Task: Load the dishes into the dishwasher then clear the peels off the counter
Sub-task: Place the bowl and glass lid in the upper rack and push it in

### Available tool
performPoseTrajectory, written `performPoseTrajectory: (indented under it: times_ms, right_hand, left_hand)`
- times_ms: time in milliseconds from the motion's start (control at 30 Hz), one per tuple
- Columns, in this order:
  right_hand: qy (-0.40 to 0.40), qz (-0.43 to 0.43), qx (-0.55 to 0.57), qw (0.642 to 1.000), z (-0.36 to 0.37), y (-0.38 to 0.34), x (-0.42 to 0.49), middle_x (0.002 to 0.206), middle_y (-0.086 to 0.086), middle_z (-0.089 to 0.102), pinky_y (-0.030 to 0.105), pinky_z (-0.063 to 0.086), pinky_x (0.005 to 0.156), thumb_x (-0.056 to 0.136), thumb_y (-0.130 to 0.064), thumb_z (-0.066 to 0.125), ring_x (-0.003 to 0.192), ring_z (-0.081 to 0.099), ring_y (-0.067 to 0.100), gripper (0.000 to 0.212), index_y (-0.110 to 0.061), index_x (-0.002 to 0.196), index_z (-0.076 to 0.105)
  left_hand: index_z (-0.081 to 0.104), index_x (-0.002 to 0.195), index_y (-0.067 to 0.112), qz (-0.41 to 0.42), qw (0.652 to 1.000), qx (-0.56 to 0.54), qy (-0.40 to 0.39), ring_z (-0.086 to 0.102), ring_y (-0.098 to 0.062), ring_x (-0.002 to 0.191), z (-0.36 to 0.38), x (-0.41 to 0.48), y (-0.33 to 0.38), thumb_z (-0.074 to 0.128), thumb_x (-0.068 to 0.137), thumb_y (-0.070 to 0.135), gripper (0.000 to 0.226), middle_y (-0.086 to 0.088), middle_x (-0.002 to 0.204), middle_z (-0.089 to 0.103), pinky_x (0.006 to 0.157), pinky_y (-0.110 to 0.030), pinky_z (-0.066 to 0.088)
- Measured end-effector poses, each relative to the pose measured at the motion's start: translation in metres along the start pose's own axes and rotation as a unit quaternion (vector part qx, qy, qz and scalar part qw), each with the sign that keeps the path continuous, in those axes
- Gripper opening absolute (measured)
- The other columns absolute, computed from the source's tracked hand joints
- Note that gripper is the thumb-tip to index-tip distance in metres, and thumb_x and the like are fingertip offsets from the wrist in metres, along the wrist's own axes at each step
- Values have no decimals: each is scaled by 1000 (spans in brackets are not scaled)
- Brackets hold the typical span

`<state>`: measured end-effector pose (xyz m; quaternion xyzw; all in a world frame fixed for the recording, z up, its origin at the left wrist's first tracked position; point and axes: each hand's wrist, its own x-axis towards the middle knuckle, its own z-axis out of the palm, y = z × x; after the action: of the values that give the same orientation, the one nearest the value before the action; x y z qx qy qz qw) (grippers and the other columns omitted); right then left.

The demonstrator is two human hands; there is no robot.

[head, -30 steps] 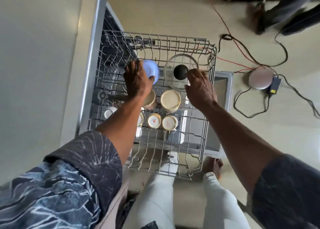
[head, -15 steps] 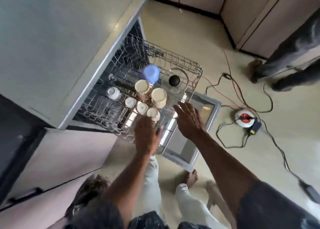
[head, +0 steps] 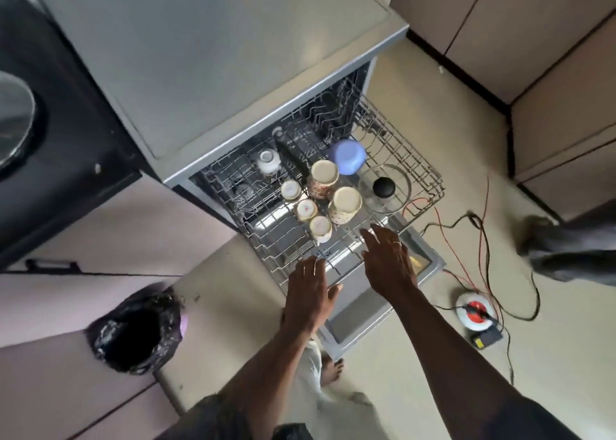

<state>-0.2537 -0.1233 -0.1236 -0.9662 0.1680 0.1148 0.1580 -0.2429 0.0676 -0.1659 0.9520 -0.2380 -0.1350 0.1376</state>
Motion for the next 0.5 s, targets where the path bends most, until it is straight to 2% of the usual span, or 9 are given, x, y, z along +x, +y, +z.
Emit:
performPoseTrajectory:
  times_ms: [200,333,433,500]
  right_hand:
    - [-3,-20,-28,999,-15,43,14,155,9,43,53,36,111,99,-20,55,144,34,33,45,-21,144,50]
    - [1,-50,-18,999,-14,64,30,151,10,45,53,42,106,97,-22,59,140,39,35,41,-20,138,56]
    - [3,2,41,999,-3,83,45,149,15,46,49,38,108,95,-25,62,139,39,36,43,-15,137,56]
    - [-6,60,110,992,6,96,50,145,21,46,49,31,110,93,-22,64,138,37,40,47,-10,137,54]
  left_hand:
    - [43,144,6,-86,995,-46,7,50,-32,126,6,13,27,75,82,39,77,-18,140,52,99,-43,49]
    - [38,149,6,-118,991,-54,20,48,-31,128,15,13,45,72,84,43,82,-17,142,49,103,-43,47]
    - [43,146,11,-224,970,-87,35,50,-29,123,21,18,56,71,84,42,75,-11,137,52,100,-42,47]
    - [52,136,11,-329,930,-140,89,53,-30,118,28,17,65,72,84,33,60,-11,127,58,100,-43,46]
